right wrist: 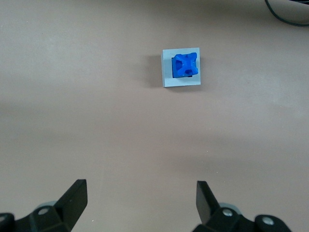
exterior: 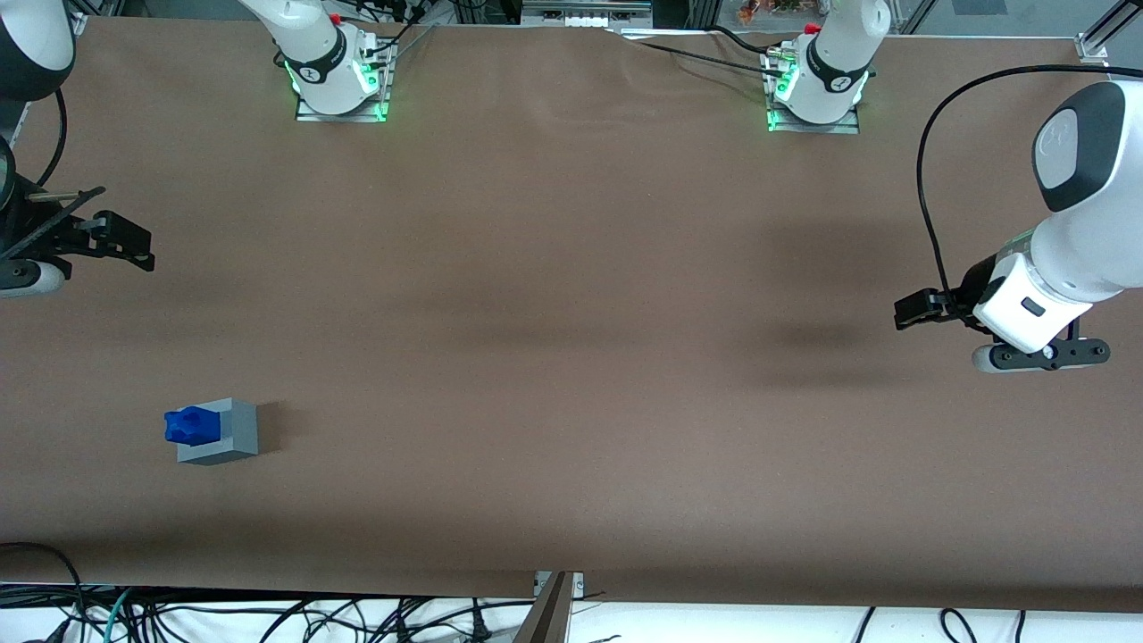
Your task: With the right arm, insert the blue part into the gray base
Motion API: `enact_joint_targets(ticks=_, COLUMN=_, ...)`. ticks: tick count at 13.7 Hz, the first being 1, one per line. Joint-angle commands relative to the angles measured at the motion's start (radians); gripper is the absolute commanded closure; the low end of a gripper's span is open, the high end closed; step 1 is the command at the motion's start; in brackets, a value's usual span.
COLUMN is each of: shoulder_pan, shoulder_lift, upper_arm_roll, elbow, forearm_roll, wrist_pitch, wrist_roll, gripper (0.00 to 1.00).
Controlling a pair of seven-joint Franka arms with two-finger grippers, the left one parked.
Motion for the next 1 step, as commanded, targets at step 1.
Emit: enact_joint_targets(ticks=1, shoulder_pan=-0.016, shoulder_lift=-0.004, upper_arm_roll=0.015, elbow=0.007, forearm_roll=-0.004, wrist_pitch=0.002, wrist_roll=0.018, gripper=0.00)
